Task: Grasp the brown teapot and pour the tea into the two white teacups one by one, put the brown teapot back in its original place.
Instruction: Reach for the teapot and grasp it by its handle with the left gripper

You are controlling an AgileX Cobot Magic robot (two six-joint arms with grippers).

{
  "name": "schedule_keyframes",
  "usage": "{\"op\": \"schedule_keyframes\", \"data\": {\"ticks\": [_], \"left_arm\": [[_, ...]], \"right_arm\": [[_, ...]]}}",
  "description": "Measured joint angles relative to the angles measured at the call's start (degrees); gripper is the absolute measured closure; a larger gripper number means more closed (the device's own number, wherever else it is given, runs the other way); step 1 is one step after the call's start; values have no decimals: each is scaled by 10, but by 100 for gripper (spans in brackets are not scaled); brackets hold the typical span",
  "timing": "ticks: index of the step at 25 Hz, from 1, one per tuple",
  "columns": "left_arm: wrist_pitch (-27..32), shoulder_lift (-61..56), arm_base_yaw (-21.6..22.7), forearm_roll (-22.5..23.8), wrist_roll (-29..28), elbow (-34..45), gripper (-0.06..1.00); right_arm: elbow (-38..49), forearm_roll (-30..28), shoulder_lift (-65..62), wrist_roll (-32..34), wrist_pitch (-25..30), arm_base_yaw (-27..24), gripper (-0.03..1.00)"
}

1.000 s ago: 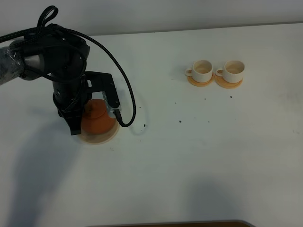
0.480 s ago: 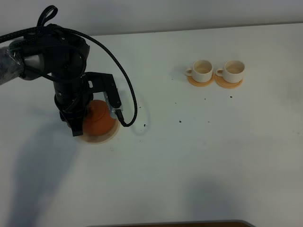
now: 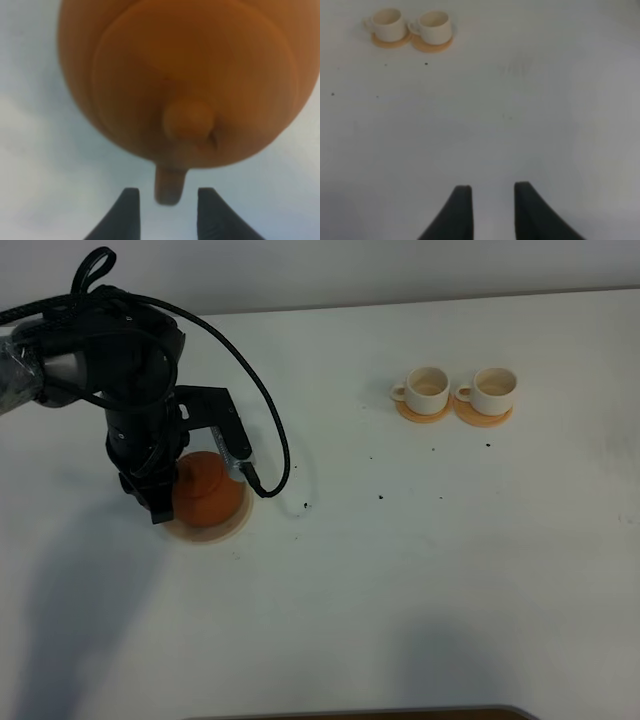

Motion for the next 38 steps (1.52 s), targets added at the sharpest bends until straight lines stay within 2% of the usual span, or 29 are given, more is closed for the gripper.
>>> {"op": "schedule_keyframes", "data": {"ticks": [2, 7, 11, 16, 28, 38], "left_arm": [[0, -2, 6, -4, -6, 0, 63], [-2, -3, 28, -49, -9, 0, 63], [-12, -3, 31, -61, -5, 0, 63], [-29, -2, 31, -64, -4, 0, 63], [-2, 2, 31, -64, -1, 0, 62], [-19, 18, 31, -62, -1, 0, 62]], "right_arm": [[0, 0, 0, 0, 0, 0, 73], [0, 0, 0, 0, 0, 0, 73], [0, 0, 0, 0, 0, 0, 73], [0, 0, 0, 0, 0, 0, 73], [0, 0, 0, 0, 0, 0, 73], [0, 0, 0, 0, 0, 0, 73]]}}
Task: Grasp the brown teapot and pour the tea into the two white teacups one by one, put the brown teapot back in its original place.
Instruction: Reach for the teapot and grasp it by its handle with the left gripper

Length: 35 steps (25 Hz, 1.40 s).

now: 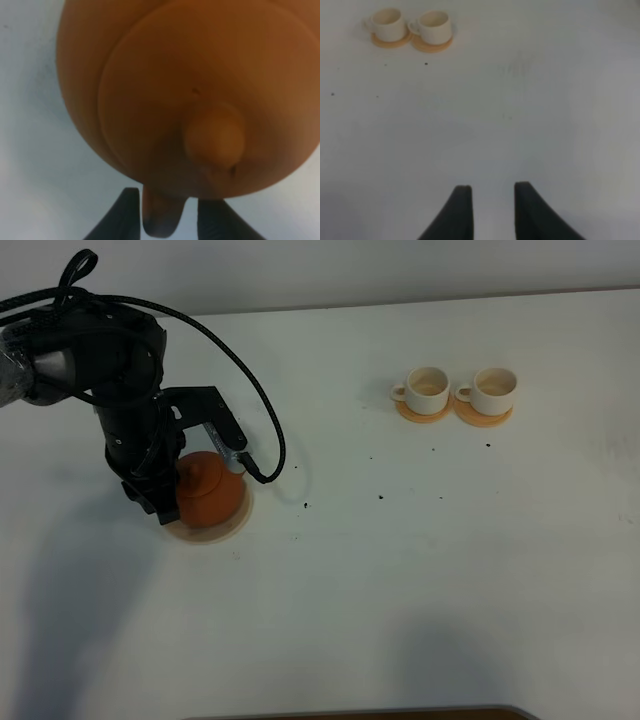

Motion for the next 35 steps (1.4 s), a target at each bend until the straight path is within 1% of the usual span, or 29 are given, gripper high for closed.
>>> {"op": "schedule_keyframes", "data": {"ticks": [7, 14, 18, 22, 28, 35], "left_arm": [[-9, 0, 0, 1, 1, 0, 62], [-11, 0, 0, 2, 1, 0, 58], [-11, 0, 0, 2, 2, 0, 57], [-11, 0, 0, -1, 16, 0, 61], [-9, 0, 0, -11, 43, 0, 71], [-7, 0, 0, -19, 48, 0, 80]], "right_arm": [[0, 0, 0, 0, 0, 0, 73], [0, 0, 0, 0, 0, 0, 73], [0, 0, 0, 0, 0, 0, 73], [0, 0, 0, 0, 0, 0, 73], [0, 0, 0, 0, 0, 0, 73], [0, 0, 0, 0, 0, 0, 73]]}}
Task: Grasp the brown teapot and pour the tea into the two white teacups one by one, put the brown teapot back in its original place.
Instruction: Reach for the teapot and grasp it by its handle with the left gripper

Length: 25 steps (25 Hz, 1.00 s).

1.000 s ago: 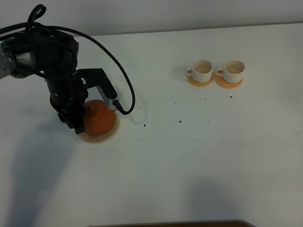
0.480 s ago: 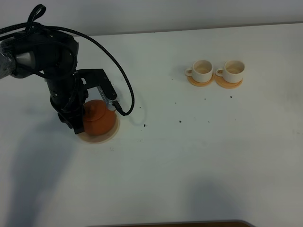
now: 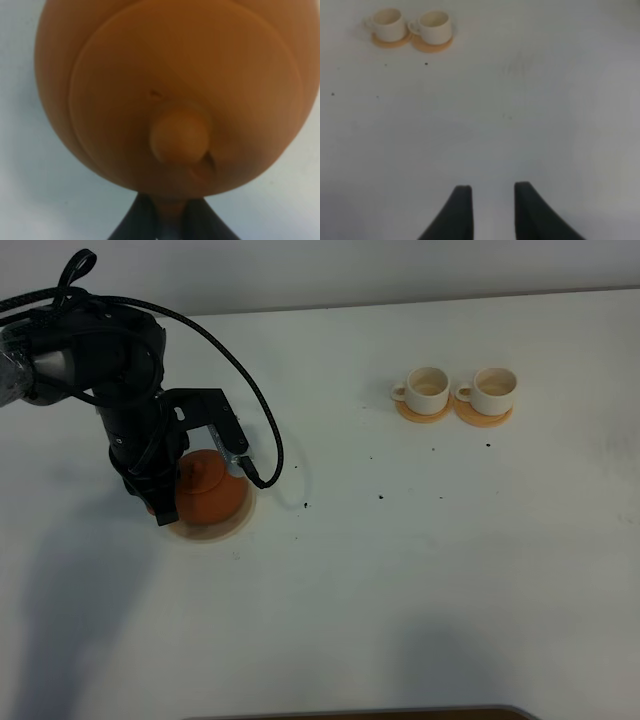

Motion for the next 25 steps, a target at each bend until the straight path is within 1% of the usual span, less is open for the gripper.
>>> {"op": "schedule_keyframes", "data": {"ticks": [9, 13, 21, 25], "left_arm": [[0, -7, 0, -11, 9, 0, 80], [-10, -24, 0, -18, 10, 0, 80], [-12, -43, 0, -18, 10, 0, 80], [-35, -43, 0, -21, 10, 0, 80]], "right_arm": [[0, 0, 0, 0, 0, 0, 73], [0, 0, 0, 0, 0, 0, 73], [0, 0, 0, 0, 0, 0, 73], [0, 0, 0, 0, 0, 0, 73]]}}
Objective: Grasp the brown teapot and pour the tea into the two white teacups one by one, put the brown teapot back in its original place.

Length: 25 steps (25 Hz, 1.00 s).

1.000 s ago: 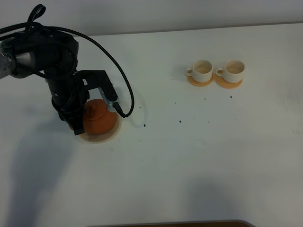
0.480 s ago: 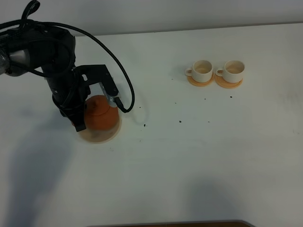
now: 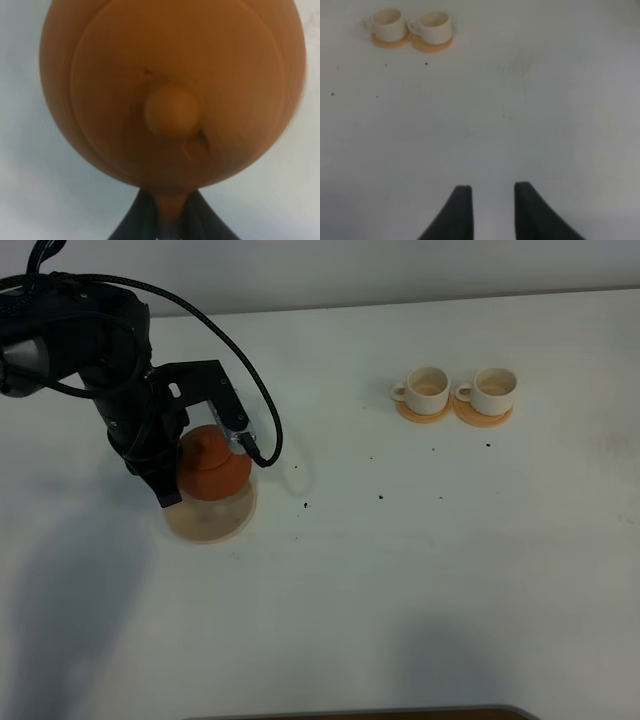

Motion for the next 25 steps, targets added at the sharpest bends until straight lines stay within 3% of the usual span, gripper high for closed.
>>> {"op": "schedule_keyframes", "data": {"ticks": [9, 19, 25], "left_arm": [[-39, 4, -22, -1, -15, -28, 80], [37, 101, -65, 0, -31, -220, 80], [48, 170, -69, 1, -21, -341, 80]], "right_arm": [[0, 0, 0, 0, 0, 0, 73], [0, 0, 0, 0, 0, 0, 73], [0, 0, 0, 0, 0, 0, 73]]}}
